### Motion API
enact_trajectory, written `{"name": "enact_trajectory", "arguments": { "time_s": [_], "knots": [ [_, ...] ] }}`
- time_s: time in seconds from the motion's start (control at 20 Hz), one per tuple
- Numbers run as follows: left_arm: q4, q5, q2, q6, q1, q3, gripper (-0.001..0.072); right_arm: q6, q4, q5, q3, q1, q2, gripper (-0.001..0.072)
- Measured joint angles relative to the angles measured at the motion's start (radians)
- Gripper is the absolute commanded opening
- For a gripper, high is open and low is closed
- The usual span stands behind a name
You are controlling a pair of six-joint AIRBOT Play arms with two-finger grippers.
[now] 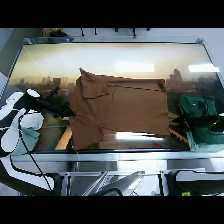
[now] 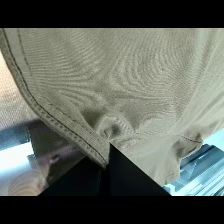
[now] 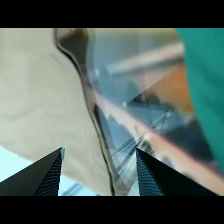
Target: Fold the shirts.
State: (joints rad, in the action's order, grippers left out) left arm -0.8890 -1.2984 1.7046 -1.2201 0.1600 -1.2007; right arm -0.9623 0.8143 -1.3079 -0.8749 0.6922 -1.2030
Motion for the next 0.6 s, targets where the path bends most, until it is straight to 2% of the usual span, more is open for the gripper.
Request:
{"name": "enact_trajectory", "arguments": {
  "time_s": [0.2,0.25,0.45,0.5,0.6],
  "knots": [
    [0.000,-0.003,0.000,-0.001,0.000,0.000,0.0012,0.017,-0.063,-0.012,0.045,-0.069,-0.058,0.0525],
    [0.000,-0.003,0.000,-0.001,0.000,0.000,0.0011,0.021,-0.084,-0.016,0.051,-0.094,-0.076,0.0506],
    [0.002,-0.003,0.000,-0.002,0.000,-0.003,0.0011,0.045,-0.098,-0.011,0.052,-0.185,-0.114,0.0108],
    [0.011,-0.005,0.000,-0.002,0.000,-0.008,0.0010,0.051,-0.097,-0.019,0.041,-0.198,-0.116,0.0044],
    [0.045,-0.020,-0.013,0.002,0.000,-0.033,0.0009,0.063,-0.121,-0.040,0.000,-0.215,-0.105,0.0023]
  ]
}}
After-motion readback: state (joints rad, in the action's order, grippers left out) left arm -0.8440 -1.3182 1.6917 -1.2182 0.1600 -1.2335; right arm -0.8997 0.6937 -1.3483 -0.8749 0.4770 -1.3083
